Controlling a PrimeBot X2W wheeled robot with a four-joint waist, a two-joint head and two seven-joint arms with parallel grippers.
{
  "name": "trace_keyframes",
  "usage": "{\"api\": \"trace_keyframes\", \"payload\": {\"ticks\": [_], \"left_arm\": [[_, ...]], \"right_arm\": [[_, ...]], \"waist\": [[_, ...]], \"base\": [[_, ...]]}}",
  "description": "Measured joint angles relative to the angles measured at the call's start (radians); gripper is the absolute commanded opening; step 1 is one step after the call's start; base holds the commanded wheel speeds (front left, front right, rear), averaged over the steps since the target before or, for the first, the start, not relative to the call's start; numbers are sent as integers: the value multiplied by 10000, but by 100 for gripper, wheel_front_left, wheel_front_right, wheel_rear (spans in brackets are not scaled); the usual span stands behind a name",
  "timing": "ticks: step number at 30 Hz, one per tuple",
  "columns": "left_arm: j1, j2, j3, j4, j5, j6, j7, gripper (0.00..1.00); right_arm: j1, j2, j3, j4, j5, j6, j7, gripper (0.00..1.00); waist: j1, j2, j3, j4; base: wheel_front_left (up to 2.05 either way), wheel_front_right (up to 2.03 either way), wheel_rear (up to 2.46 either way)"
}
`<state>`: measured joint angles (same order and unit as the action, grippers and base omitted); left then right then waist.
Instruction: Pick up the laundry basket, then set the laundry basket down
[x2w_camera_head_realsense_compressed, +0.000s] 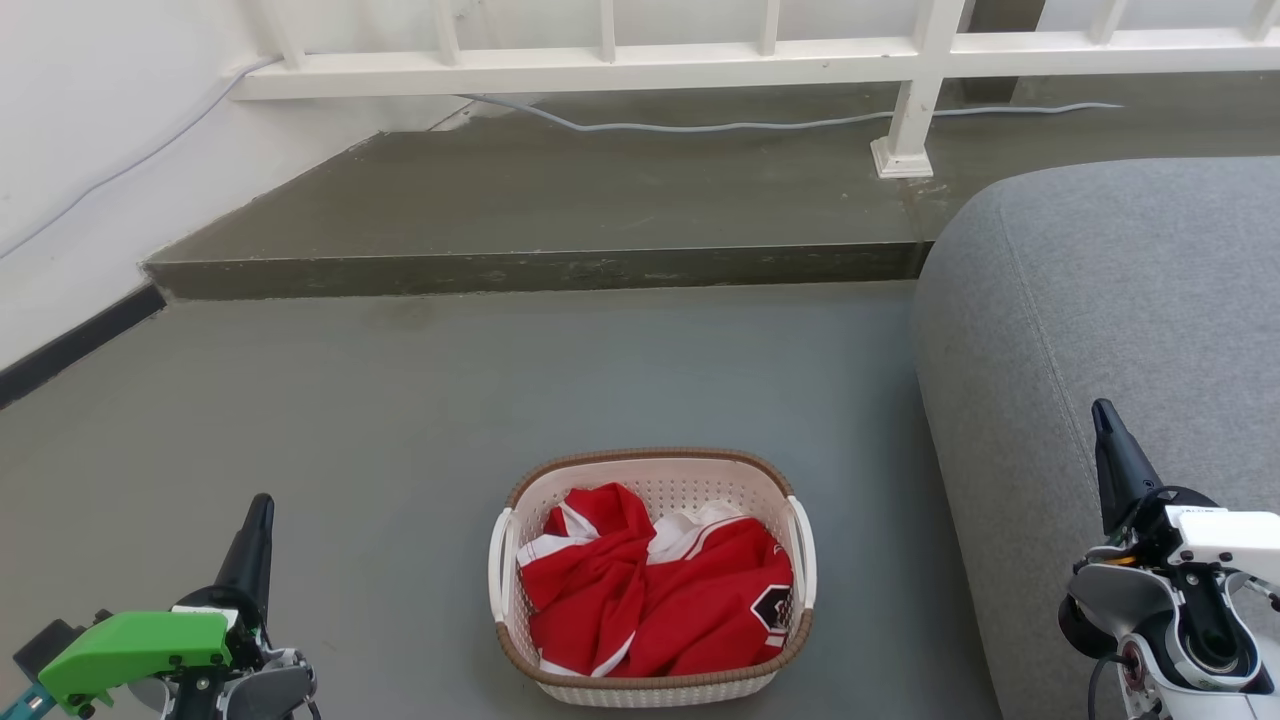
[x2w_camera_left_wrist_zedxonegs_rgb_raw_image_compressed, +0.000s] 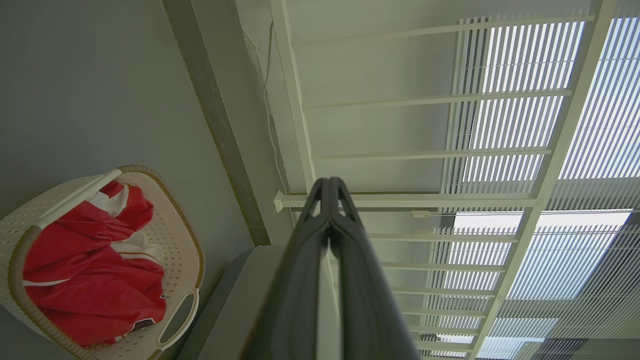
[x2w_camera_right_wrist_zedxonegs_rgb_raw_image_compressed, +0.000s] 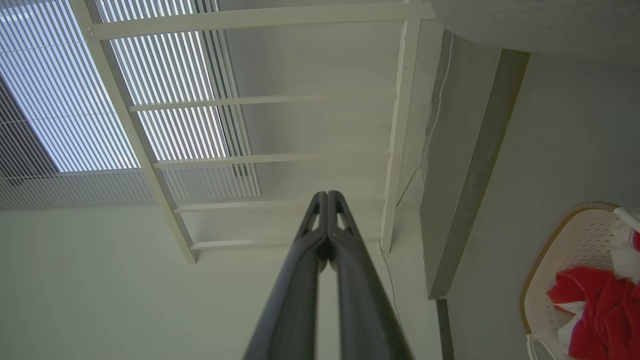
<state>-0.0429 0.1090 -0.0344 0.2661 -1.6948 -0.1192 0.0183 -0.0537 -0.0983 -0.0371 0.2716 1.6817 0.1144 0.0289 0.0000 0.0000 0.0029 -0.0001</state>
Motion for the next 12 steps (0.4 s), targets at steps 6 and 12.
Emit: {"api": "trace_keyframes", "payload": {"ticks": [6,12], "left_arm": [[-5,0,4,21,2,-10,2,0],[-11,0,8,54,2,-10,4,0]], "right_arm": [[-2,2,-8,12,0,0,2,0],[-3,4,-17,31,0,0,23,0]], "waist": [[0,0,-1,0],[0,0,-1,0]], "base": [[0,0,0],[0,0,0]]}}
